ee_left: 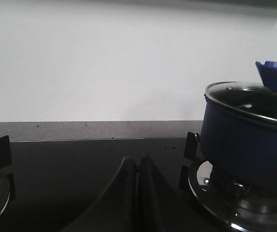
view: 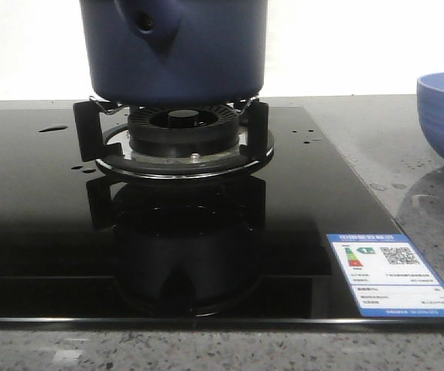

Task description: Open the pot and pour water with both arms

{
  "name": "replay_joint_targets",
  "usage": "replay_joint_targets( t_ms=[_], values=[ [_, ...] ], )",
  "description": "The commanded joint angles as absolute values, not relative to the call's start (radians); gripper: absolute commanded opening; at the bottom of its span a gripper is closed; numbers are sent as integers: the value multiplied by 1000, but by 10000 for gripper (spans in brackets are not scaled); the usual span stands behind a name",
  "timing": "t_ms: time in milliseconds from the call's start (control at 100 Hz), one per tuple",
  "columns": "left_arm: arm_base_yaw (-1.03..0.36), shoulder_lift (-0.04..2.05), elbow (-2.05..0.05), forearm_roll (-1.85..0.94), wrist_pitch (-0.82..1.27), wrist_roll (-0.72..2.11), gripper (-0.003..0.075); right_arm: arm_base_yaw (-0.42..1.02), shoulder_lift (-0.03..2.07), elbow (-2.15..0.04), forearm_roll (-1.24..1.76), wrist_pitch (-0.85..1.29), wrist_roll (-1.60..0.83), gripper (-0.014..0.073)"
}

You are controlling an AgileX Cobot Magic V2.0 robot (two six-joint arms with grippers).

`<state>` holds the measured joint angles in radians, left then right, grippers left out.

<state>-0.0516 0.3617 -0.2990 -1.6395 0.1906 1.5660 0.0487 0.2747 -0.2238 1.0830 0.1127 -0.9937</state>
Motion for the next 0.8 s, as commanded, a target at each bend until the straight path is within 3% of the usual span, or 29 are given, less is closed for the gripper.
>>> replay_joint_targets(
  t_ms=[0,790],
  values=[
    [-61,318,-307,-1715,192,1570,-19,48,254,-241,1132,30,-1005,-55],
    [-61,303,-306,-1744,196,1568,-19,48,252,-229,1137,36,-1005,-56]
  ],
)
